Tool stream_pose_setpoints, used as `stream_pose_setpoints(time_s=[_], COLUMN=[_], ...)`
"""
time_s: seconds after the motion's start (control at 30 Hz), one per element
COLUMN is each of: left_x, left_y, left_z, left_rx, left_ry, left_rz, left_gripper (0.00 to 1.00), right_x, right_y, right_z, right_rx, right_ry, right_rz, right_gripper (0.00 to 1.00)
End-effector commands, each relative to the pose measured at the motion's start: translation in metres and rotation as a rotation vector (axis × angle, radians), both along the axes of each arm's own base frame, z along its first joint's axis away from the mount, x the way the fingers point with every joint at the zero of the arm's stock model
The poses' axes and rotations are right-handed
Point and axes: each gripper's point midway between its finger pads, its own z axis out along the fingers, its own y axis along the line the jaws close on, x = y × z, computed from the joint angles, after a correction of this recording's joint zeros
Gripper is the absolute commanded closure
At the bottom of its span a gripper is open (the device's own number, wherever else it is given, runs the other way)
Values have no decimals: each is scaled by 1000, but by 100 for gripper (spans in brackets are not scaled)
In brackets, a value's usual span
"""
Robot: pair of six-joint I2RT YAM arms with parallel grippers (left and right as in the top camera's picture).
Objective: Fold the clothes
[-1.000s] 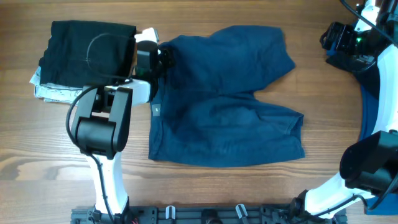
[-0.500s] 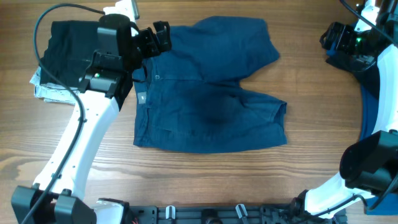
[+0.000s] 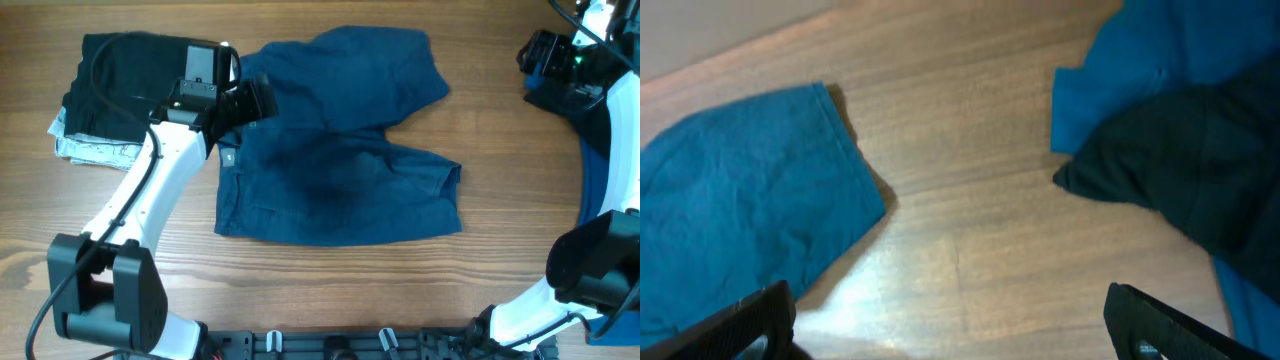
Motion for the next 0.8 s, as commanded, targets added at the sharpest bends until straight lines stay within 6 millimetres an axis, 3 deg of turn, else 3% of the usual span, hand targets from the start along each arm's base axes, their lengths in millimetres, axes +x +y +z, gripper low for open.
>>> stream_pose_setpoints(time_s=[0.0, 0.13, 0.27, 0.43, 0.6, 0.63, 0.67, 0.7, 0.77], left_x=[-12, -22, -26, -24, -22, -22, -23, -23, -23], left_y=[7, 12, 19, 19, 19, 19, 19, 19, 19], left_z=[-6, -12, -16, -15, -14, -14, -14, -15, -15], left_rx=[27, 47, 84, 83, 82, 82, 82, 83, 83], left_ry=[54, 103, 124, 112, 106, 106, 107, 109, 110], left_rz=[7, 13, 34, 35, 35, 34, 34, 34, 34], left_gripper=[0, 0, 0, 0, 0, 0, 0, 0, 0], right_x=[4, -22, -70, -112, -123, -123, -124, -124, -125], right_y=[13, 47, 78, 80, 97, 98, 98, 97, 95], right_z=[10, 0, -15, -47, -90, -100, -112, -120, -133], right_rx=[70, 202, 283, 317, 441, 451, 469, 480, 485], right_ry=[-36, 56, 218, 431, 471, 468, 469, 472, 466], right_rz=[19, 153, 328, 266, 233, 232, 203, 164, 135], right_gripper=[0, 0, 1, 0, 0, 8, 72, 96, 96])
